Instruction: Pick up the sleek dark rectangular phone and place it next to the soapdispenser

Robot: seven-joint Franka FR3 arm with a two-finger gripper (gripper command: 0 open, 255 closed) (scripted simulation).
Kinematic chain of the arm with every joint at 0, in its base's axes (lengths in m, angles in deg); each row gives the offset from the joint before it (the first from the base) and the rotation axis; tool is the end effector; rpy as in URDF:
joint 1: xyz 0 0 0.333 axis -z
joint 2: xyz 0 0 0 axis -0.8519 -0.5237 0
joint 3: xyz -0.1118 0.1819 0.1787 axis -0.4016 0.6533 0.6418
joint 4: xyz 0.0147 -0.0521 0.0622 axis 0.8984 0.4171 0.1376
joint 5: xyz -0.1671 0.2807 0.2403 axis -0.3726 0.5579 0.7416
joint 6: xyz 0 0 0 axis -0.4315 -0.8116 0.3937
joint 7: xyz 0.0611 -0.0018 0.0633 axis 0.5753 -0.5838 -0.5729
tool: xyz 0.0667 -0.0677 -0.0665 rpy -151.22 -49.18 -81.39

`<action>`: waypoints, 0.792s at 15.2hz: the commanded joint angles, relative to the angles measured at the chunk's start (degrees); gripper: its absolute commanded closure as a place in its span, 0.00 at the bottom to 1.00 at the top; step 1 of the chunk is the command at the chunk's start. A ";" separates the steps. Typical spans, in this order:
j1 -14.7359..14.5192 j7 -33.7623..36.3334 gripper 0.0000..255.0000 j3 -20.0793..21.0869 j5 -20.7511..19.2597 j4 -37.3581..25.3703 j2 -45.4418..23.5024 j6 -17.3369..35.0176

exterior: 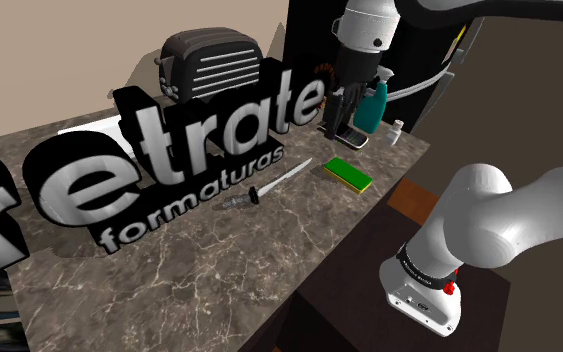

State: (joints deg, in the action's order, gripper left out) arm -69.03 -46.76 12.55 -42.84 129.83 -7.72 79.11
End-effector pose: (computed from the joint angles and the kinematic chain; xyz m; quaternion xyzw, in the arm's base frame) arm 0.3508 0.0908 0.5200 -0.9975 -0.0634 0.0151 0.0280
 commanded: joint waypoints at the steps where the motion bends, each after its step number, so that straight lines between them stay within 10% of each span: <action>1: 0.00 0.12 1.00 -0.02 -0.03 -1.68 -0.29 -1.41; 12: 0.04 0.60 1.00 -0.26 -0.24 -11.68 -2.44 -9.23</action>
State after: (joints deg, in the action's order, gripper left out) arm -69.00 -46.21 12.32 -43.06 119.29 -9.79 70.65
